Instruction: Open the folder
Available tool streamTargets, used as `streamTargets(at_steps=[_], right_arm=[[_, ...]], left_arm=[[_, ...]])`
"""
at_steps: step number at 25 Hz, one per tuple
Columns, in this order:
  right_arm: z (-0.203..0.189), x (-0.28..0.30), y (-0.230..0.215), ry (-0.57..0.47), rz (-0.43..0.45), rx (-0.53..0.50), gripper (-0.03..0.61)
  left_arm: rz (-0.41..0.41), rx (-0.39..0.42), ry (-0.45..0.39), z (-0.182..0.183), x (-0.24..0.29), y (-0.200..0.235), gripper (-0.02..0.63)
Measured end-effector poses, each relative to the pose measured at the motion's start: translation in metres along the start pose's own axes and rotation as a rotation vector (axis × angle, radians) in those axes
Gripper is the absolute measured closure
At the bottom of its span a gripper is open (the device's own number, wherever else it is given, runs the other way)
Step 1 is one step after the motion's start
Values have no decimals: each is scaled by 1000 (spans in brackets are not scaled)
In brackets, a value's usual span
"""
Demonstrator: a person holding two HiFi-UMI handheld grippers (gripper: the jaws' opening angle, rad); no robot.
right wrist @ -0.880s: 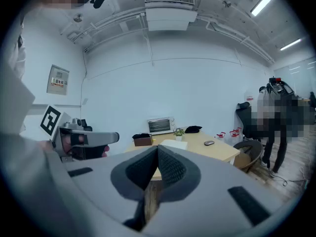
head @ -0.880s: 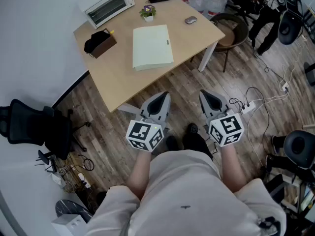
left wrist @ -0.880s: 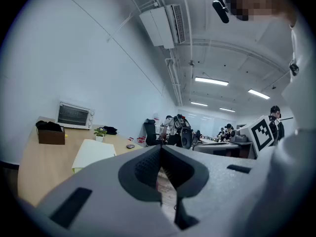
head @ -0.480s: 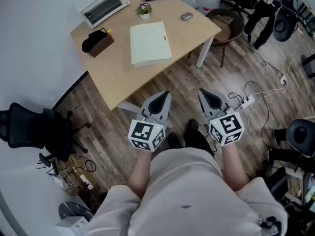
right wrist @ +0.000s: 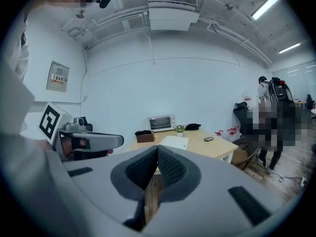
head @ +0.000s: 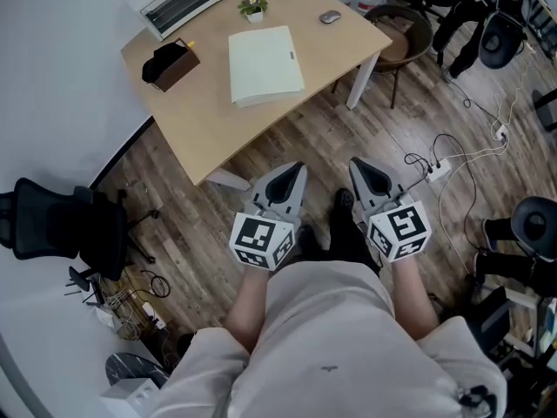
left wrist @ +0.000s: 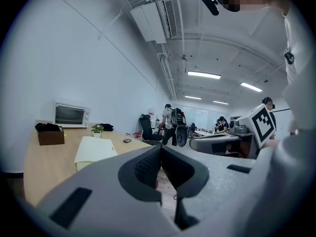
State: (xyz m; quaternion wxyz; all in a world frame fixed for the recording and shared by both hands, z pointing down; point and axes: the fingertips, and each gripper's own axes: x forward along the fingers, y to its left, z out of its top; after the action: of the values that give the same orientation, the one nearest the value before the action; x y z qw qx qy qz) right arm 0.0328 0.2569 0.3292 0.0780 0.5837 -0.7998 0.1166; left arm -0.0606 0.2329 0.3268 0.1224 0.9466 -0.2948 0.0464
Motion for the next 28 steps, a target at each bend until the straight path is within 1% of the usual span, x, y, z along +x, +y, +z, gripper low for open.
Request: streamTargets(at_steps=[9, 15, 21, 23, 25, 28], right_arm=[[-4, 16, -12, 6, 38, 27, 575], [7, 36, -22, 3, 76, 12, 574], [13, 60, -42, 11, 104, 14, 554], [15, 68, -49, 12, 121, 17, 535], [20, 78, -57, 11, 139, 25, 517], [26, 91, -70, 9, 154, 28, 488]], left_arm=[[16, 3, 35, -9, 15, 5, 609], [35, 13, 43, -2, 34, 17, 607], [52, 32, 49, 7, 61, 28, 607], [66, 38, 48, 10, 69, 34, 604], [78, 44, 48, 14, 77, 40, 564], [91, 51, 50, 19, 91, 48, 534]])
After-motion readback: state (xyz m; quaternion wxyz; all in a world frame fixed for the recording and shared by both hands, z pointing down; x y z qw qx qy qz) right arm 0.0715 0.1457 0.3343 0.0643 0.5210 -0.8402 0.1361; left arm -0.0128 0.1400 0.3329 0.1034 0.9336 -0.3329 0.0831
